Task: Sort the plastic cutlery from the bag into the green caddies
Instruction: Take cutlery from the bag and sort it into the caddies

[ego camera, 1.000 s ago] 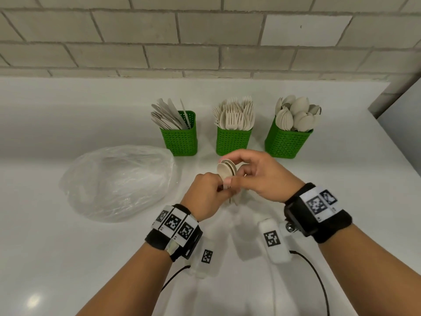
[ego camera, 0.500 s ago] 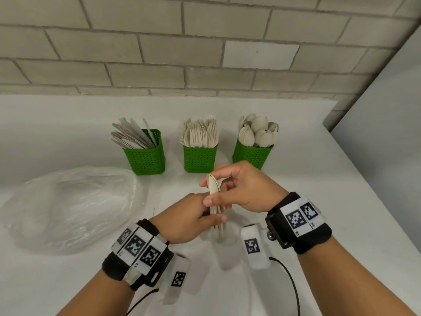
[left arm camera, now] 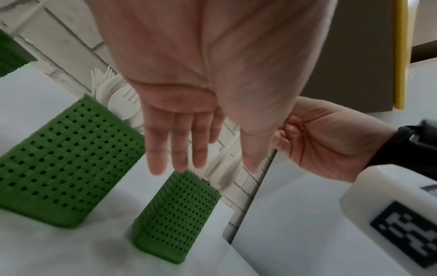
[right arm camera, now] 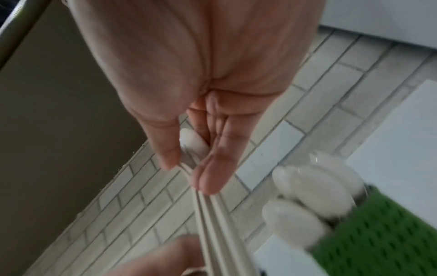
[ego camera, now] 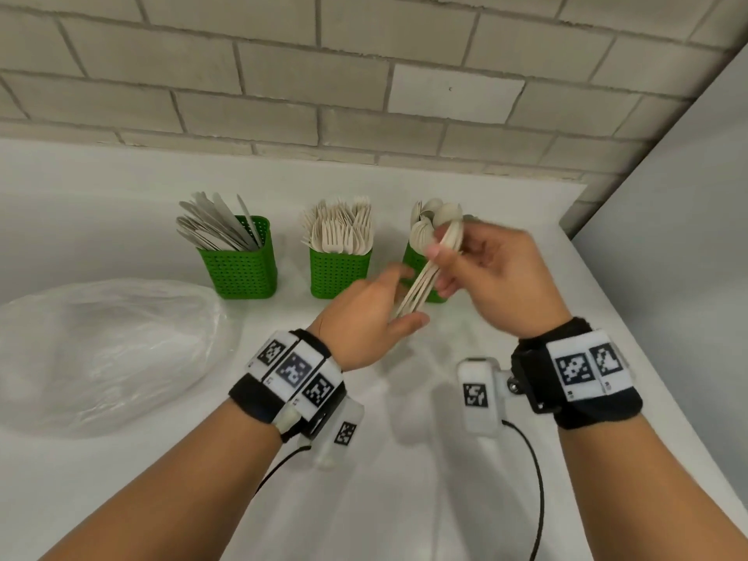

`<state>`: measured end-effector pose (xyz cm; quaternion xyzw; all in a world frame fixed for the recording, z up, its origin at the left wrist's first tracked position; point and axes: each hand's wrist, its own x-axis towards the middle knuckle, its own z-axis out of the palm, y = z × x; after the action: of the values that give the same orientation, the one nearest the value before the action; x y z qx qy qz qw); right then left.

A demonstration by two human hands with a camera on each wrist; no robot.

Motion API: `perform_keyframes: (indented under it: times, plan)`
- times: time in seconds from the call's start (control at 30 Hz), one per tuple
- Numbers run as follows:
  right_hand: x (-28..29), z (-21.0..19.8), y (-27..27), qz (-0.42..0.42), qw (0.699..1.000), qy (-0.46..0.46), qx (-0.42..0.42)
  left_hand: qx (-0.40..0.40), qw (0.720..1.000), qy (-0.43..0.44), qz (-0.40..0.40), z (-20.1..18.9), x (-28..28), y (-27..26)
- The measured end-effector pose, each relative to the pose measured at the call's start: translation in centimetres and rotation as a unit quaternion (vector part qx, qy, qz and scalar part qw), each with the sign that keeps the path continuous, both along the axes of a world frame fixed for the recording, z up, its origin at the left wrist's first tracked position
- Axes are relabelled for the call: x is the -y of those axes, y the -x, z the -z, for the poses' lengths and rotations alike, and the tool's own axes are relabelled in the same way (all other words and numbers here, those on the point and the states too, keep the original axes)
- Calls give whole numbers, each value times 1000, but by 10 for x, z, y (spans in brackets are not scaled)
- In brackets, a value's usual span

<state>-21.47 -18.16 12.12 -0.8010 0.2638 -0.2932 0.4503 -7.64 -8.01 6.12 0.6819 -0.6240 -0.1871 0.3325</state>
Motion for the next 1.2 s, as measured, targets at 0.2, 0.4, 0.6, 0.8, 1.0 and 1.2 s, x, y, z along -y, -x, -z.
perform_keyframes:
  times: [0.2,0.4,0.6,0.8,1.0,1.2]
  plan:
    - [54,-16,-6,117,982,146,-12,-27,995,55,-74,-2,29,-14]
    - [62,1,-16,114,977,176,-25,-30,997,55,-49,-14,62,-15]
    - [62,-4,-12,110,974,196,2,39,998,22,-50,-22,89,-11]
    - [62,7,-6,109,972,207,-15,170,983,14,-69,-22,100,-12]
    - [63,17,0,162,969,167,79,147,986,-2,-78,-15,104,-11]
    - [65,39,-7,143,969,200,-35,67,992,18,-101,-15,107,-9]
